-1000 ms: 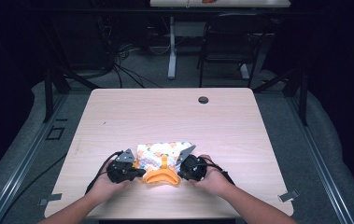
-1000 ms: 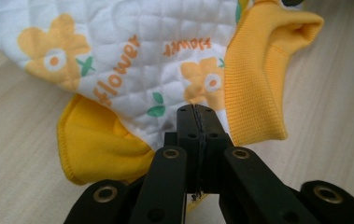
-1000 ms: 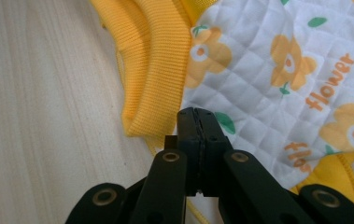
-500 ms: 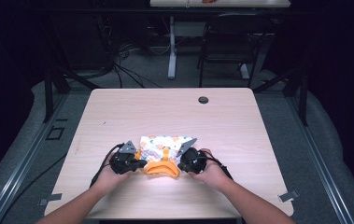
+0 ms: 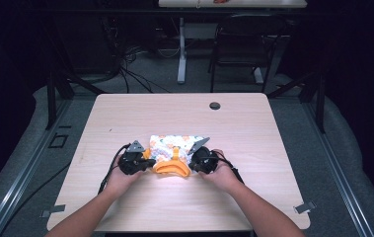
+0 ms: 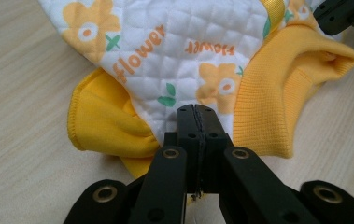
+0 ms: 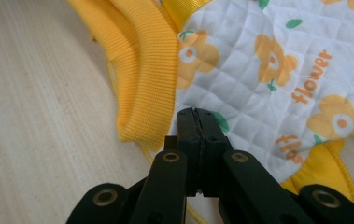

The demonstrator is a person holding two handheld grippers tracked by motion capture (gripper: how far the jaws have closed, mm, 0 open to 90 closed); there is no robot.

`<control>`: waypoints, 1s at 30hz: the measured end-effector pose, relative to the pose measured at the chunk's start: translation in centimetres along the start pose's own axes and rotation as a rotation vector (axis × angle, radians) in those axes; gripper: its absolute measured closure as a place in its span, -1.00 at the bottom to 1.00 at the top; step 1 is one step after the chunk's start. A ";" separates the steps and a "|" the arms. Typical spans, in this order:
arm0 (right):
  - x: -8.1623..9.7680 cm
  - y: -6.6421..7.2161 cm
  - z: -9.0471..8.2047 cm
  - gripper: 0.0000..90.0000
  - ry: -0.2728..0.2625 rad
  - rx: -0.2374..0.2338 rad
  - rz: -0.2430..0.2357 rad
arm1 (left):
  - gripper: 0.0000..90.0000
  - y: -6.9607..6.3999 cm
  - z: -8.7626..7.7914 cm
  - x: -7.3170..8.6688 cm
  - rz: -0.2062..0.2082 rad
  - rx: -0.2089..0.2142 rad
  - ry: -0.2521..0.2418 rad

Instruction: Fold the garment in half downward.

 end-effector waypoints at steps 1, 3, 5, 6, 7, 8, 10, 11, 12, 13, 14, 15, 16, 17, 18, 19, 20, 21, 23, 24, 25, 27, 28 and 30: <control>-0.1 -0.3 0.0 0.99 0.007 0.001 0.001 | 1.00 0.1 0.1 -0.1 0.006 -0.006 0.001; -0.1 -0.4 0.2 0.99 -0.002 -0.002 0.019 | 1.00 0.1 0.1 -0.2 0.010 -0.013 0.006; -0.1 -0.7 0.3 0.99 0.002 0.001 0.013 | 1.00 0.2 0.3 -0.4 0.007 -0.021 0.006; -0.2 -0.8 0.4 0.99 0.000 0.005 0.022 | 1.00 0.3 0.4 -0.6 0.012 -0.025 0.004; -0.2 -0.9 0.4 0.99 -0.004 0.009 0.028 | 1.00 0.4 0.4 -0.7 0.015 -0.023 0.011; -0.3 -1.0 0.5 0.99 -0.012 0.010 0.031 | 1.00 0.5 0.5 -0.7 0.008 -0.024 0.006; -0.3 -1.3 0.5 0.99 -0.007 0.013 0.038 | 1.00 0.8 0.6 -0.7 -0.004 -0.018 0.000; -0.3 -1.4 0.6 0.99 -0.013 0.013 0.043 | 1.00 0.8 0.7 -0.7 -0.006 -0.015 -0.005; -0.3 -1.5 0.7 0.99 -0.013 0.016 0.046 | 1.00 0.9 0.7 -0.7 -0.011 -0.013 -0.007; -0.3 -1.6 0.7 0.99 -0.007 0.015 0.050 | 1.00 0.9 0.7 -0.7 -0.010 -0.013 -0.009; -0.3 -1.6 0.7 0.99 -0.009 0.014 0.052 | 1.00 0.9 0.7 -0.7 -0.009 -0.013 -0.008; -0.3 -1.7 0.8 0.99 -0.006 0.015 0.052 | 1.00 0.8 0.7 -0.7 -0.008 -0.013 -0.008; -0.4 -1.7 0.8 0.99 -0.009 0.016 0.055 | 1.00 0.8 0.7 -0.7 -0.007 -0.015 -0.007; -0.4 -1.7 0.9 0.99 -0.010 0.018 0.052 | 1.00 0.8 0.7 -0.7 -0.009 -0.013 -0.008; -0.4 -1.6 0.9 0.99 -0.013 0.019 0.056 | 1.00 0.8 0.7 -0.7 -0.009 -0.013 -0.008; -0.4 -1.6 0.9 0.99 -0.012 0.020 0.051 | 1.00 0.9 0.7 -0.7 -0.009 -0.013 -0.008; -0.5 -1.6 0.9 0.99 -0.009 0.022 0.046 | 1.00 0.9 0.7 -0.7 -0.008 -0.013 -0.007; -0.5 -1.6 0.9 0.99 -0.009 0.022 0.046 | 1.00 0.9 0.6 -0.7 -0.010 -0.014 -0.007; -0.5 -1.6 0.8 0.99 -0.005 0.022 0.043 | 1.00 0.8 0.6 -0.7 -0.011 -0.015 -0.007; -0.5 -1.6 0.8 0.99 -0.009 0.023 0.048 | 0.99 0.8 0.6 -0.7 -0.012 -0.015 -0.007; -0.5 -1.5 0.7 0.99 -0.006 0.024 0.044 | 0.99 0.8 0.6 -0.7 -0.011 -0.014 -0.009; -0.6 -1.5 0.6 0.99 -0.012 0.016 0.043 | 0.99 0.7 0.4 -0.7 -0.014 -0.009 -0.012; -0.6 -1.4 0.5 0.99 -0.017 0.021 0.043 | 0.98 0.7 0.4 -0.7 -0.015 -0.005 -0.013; -0.9 -1.1 0.0 0.99 -0.015 0.017 0.030 | 0.98 0.6 0.1 -0.8 -0.014 0.002 -0.011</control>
Point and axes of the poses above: each handheld gripper's, and its own axes: z roughly forward along the jaws, x roughly out of its underside, y roughly to its left, the point moved 2 cm from there along z, roughly forward along the jaws, and after that the axes turned 1 degree about x, right-handed, at the moved point
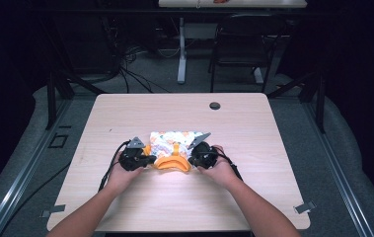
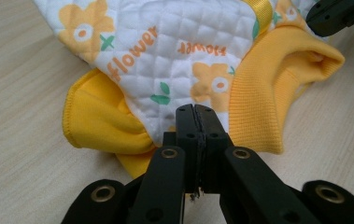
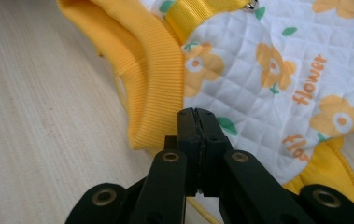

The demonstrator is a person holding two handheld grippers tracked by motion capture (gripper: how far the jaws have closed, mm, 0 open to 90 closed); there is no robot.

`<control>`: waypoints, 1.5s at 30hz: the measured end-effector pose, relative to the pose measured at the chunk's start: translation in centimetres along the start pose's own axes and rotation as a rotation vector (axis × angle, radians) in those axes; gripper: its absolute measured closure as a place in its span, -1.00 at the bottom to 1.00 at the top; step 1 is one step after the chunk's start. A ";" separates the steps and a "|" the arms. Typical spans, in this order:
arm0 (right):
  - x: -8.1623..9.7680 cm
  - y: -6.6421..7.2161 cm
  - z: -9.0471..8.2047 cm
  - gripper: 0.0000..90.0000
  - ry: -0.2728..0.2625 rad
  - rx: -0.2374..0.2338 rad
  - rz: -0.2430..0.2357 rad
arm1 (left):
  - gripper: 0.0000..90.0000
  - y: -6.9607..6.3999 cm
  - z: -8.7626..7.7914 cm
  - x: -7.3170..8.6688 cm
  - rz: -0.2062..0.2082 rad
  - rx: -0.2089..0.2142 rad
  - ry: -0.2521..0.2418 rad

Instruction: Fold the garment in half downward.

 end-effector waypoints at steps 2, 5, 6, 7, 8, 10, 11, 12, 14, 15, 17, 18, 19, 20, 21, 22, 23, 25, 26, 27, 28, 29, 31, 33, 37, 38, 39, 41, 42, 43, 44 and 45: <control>-0.1 0.1 -0.1 0.99 -0.006 0.002 -0.004 | 0.98 -0.1 -0.1 0.0 0.003 0.003 0.001; -0.4 0.5 -0.7 0.99 -0.012 -0.002 -0.020 | 0.98 -0.4 -0.5 -0.1 0.013 0.007 0.001; -0.5 0.7 -0.9 0.99 -0.013 -0.004 -0.023 | 0.98 -0.6 -0.7 -0.1 0.015 0.012 0.002; -0.6 0.8 -1.1 0.99 -0.019 -0.009 -0.024 | 0.98 -0.7 -0.9 0.0 0.020 0.014 0.003; -0.6 1.1 -1.5 0.98 -0.017 -0.010 -0.037 | 0.98 -0.8 -1.2 0.0 0.026 0.023 0.002; -0.5 1.2 -1.7 0.98 -0.014 -0.013 -0.042 | 0.98 -1.1 -1.5 0.1 0.024 0.031 -0.003; -0.5 1.3 -1.8 0.98 -0.017 -0.013 -0.042 | 0.98 -1.3 -1.8 0.2 0.034 0.029 -0.002; -0.5 1.4 -2.0 0.97 -0.018 -0.013 -0.044 | 0.98 -1.6 -2.0 0.2 0.045 0.030 -0.002; -0.4 1.7 -2.8 0.96 -0.024 -0.015 -0.050 | 0.97 -2.2 -2.8 0.5 0.056 0.041 -0.008; -0.4 1.7 -2.8 0.96 -0.024 -0.015 -0.050 | 0.96 -2.2 -2.8 0.5 0.056 0.041 -0.008; -0.3 1.9 -3.2 0.96 -0.028 -0.022 -0.051 | 0.96 -2.5 -3.4 0.8 0.061 0.053 -0.014; -0.2 2.2 -3.7 0.95 -0.025 -0.020 -0.060 | 0.95 -2.7 -3.9 1.1 0.056 0.057 -0.024; 0.0 2.3 -4.0 0.95 -0.023 -0.024 -0.067 | 0.95 -2.7 -3.9 1.1 0.056 0.057 -0.024; 0.0 2.3 -4.0 0.95 -0.023 -0.024 -0.067 | 0.95 -2.8 -4.2 1.3 0.059 0.059 -0.027; 0.2 2.5 -4.1 0.94 -0.031 -0.029 -0.064 | 0.94 -2.9 -4.4 1.5 0.059 0.060 -0.030; 0.7 2.8 -4.5 0.93 -0.035 -0.026 -0.071 | 0.94 -3.1 -5.0 2.0 0.052 0.060 -0.035; 0.7 2.8 -4.5 0.93 -0.035 -0.026 -0.071 | 0.94 -3.1 -5.0 2.0 0.052 0.060 -0.035; 1.4 3.2 -4.8 0.92 -0.031 -0.022 -0.079 | 0.93 -3.3 -5.5 2.4 0.058 0.061 -0.040; 1.6 3.2 -4.9 0.91 -0.024 -0.026 -0.082 | 0.93 -3.3 -5.8 2.6 0.057 0.062 -0.042; 2.0 3.4 -5.0 0.90 -0.029 -0.023 -0.080 | 0.92 -3.4 -6.0 2.8 0.049 0.067 -0.047; 2.5 3.6 -5.3 0.85 -0.027 -0.030 -0.079 | 0.89 -3.4 -6.6 3.2 0.042 0.065 -0.057; 2.8 3.7 -5.4 0.83 -0.029 -0.029 -0.074 | 0.87 -3.4 -6.7 3.4 0.036 0.062 -0.060; 3.3 3.9 -5.7 0.80 -0.038 -0.033 -0.063 | 0.80 -3.4 -7.1 3.9 0.030 0.052 -0.061; 3.6 3.9 -5.8 0.76 -0.034 -0.030 -0.059 | 0.76 -3.3 -7.2 4.1 0.021 0.052 -0.060; 4.1 4.0 -5.9 0.69 -0.043 -0.028 -0.048 | 0.62 -3.3 -7.7 5.0 0.005 0.028 -0.075; 4.5 4.1 -5.9 0.63 -0.055 -0.026 -0.032 | 0.56 -3.3 -7.8 5.1 0.005 0.026 -0.080; 4.7 4.1 -5.9 0.60 -0.055 -0.024 -0.030 | 0.52 -3.2 -7.9 5.3 0.003 0.023 -0.084; 4.9 4.1 -5.8 0.57 -0.058 -0.021 -0.025 | 0.49 -3.2 -8.0 5.7 -0.005 0.023 -0.093; 5.3 4.2 -5.6 0.50 -0.067 -0.018 -0.008 | 0.45 -3.2 -8.1 5.9 -0.009 0.023 -0.096; 5.3 4.2 -5.6 0.50 -0.067 -0.018 -0.008 | 0.42 -3.2 -8.1 5.9 -0.009 0.023 -0.096; 5.5 4.3 -5.5 0.46 -0.071 -0.017 -0.002 | 0.42 -3.1 -8.1 6.0 -0.012 0.023 -0.098; 5.7 4.4 -5.5 0.42 -0.074 -0.003 -0.001 | 0.38 -3.1 -8.1 6.1 -0.015 0.022 -0.098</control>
Point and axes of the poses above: each handheld gripper's, and its own axes: z roughly forward along the jaws, x roughly out of its underside, y roughly to its left, the point moved 2 cm from there along z, roughly forward along the jaws, and after that the axes turned 1 degree about x, right-handed, at the moved point
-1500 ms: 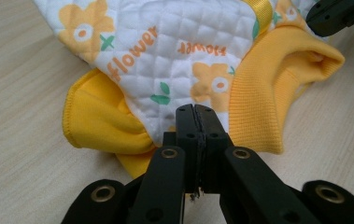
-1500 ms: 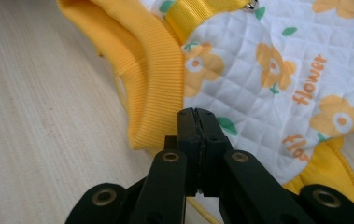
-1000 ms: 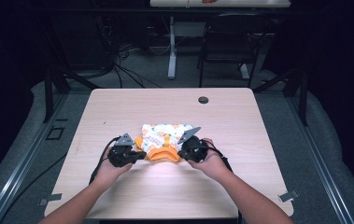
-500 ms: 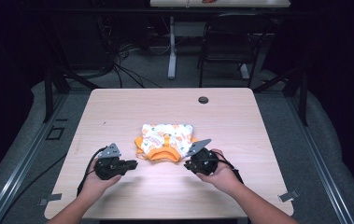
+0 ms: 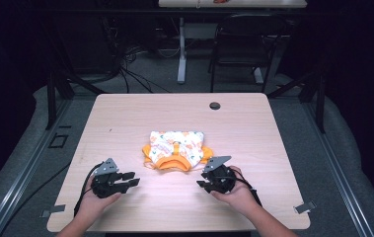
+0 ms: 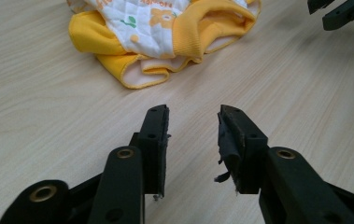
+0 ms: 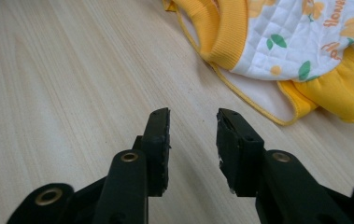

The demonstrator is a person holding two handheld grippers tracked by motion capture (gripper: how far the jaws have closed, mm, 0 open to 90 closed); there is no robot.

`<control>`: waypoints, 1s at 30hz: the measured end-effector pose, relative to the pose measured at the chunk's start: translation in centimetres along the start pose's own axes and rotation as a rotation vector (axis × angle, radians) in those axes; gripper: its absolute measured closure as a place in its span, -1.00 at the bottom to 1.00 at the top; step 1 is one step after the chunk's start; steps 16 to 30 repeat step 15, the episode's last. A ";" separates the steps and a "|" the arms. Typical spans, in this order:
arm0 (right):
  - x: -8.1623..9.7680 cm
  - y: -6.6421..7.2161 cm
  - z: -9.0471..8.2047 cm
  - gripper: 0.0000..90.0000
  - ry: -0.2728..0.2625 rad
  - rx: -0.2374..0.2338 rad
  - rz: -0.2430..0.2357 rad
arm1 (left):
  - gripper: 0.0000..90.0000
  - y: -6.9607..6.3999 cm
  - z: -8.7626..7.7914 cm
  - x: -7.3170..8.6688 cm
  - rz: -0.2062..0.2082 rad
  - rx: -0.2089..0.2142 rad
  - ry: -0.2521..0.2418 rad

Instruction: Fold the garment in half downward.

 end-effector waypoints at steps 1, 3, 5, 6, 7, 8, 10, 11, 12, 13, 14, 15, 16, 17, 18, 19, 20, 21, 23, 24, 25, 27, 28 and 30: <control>0.2 0.1 0.0 0.39 -0.010 0.007 0.004 | 0.34 0.1 0.0 0.1 -0.007 -0.009 -0.011; 0.6 0.5 0.1 0.35 -0.030 0.014 0.012 | 0.28 0.2 0.0 0.3 -0.020 -0.009 -0.010; 1.0 0.8 0.1 0.32 -0.032 0.023 0.005 | 0.25 0.5 0.1 0.5 -0.032 -0.017 -0.009; 1.2 1.0 0.1 0.32 -0.042 0.032 0.008 | 0.25 0.6 0.1 0.6 -0.040 -0.018 -0.006; 1.4 1.2 0.2 0.31 -0.048 0.044 0.006 | 0.24 0.7 0.2 0.8 -0.048 -0.020 -0.008; 1.6 1.3 0.3 0.30 -0.042 0.054 -0.009 | 0.24 0.8 0.2 0.9 -0.057 -0.021 -0.009; 2.0 1.7 0.4 0.30 -0.046 0.059 -0.006 | 0.23 1.0 0.2 1.1 -0.068 -0.022 -0.016; 2.2 1.9 0.6 0.28 -0.044 0.046 -0.006 | 0.23 1.2 0.2 1.2 -0.070 -0.030 -0.018; 2.2 1.9 0.6 0.28 -0.044 0.046 -0.006 | 0.22 1.2 0.2 1.2 -0.070 -0.030 -0.018; 2.2 2.0 0.7 0.27 -0.044 0.046 -0.008 | 0.22 1.2 0.2 1.2 -0.076 -0.034 -0.020; 2.2 2.1 0.7 0.25 -0.047 0.050 -0.010 | 0.22 1.2 0.2 1.2 -0.078 -0.031 -0.024; 2.1 2.2 0.8 0.24 -0.052 0.046 -0.004 | 0.21 1.3 0.2 1.2 -0.074 -0.032 -0.022; 2.1 2.2 0.8 0.24 -0.052 0.046 -0.004 | 0.21 1.3 0.2 1.2 -0.074 -0.032 -0.022; 2.1 2.2 0.8 0.24 -0.052 0.046 -0.004 | 0.21 1.3 0.2 1.2 -0.074 -0.032 -0.022; 2.1 2.2 0.8 0.24 -0.052 0.046 -0.004 | 0.21 1.3 0.2 1.2 -0.074 -0.032 -0.022; 2.1 2.2 0.8 0.24 -0.052 0.046 -0.004 | 0.21 1.3 0.2 1.2 -0.074 -0.032 -0.022; 2.1 2.2 0.8 0.24 -0.052 0.046 -0.004 | 0.21 1.3 0.2 1.2 -0.074 -0.032 -0.022; 2.1 2.2 0.8 0.24 -0.052 0.046 -0.004 | 0.21 1.3 0.2 1.2 -0.074 -0.032 -0.022; 2.1 2.2 0.8 0.24 -0.052 0.046 -0.004 | 0.21 1.3 0.2 1.2 -0.074 -0.032 -0.022; 2.1 2.2 0.8 0.24 -0.052 0.046 -0.004 | 0.21 1.3 0.2 1.2 -0.074 -0.032 -0.022; 2.1 2.2 0.8 0.24 -0.052 0.046 -0.004 | 0.21 1.3 0.2 1.2 -0.074 -0.032 -0.022; 2.1 2.2 0.8 0.24 -0.052 0.046 -0.004 | 0.21 1.3 0.2 1.2 -0.074 -0.032 -0.022; 2.1 2.2 0.8 0.24 -0.052 0.046 -0.004 | 0.21 1.3 0.2 1.2 -0.074 -0.032 -0.022; 2.1 2.2 0.8 0.24 -0.052 0.046 -0.004 | 0.21 1.3 0.2 1.2 -0.074 -0.032 -0.022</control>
Point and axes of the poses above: each handheld gripper's, and its own axes: z roughly forward along the jaws, x roughly out of its underside, y roughly to its left, the point moved 2 cm from there along z, roughly forward along the jaws, and after that the axes turned 1 degree about x, right-handed, at the moved point
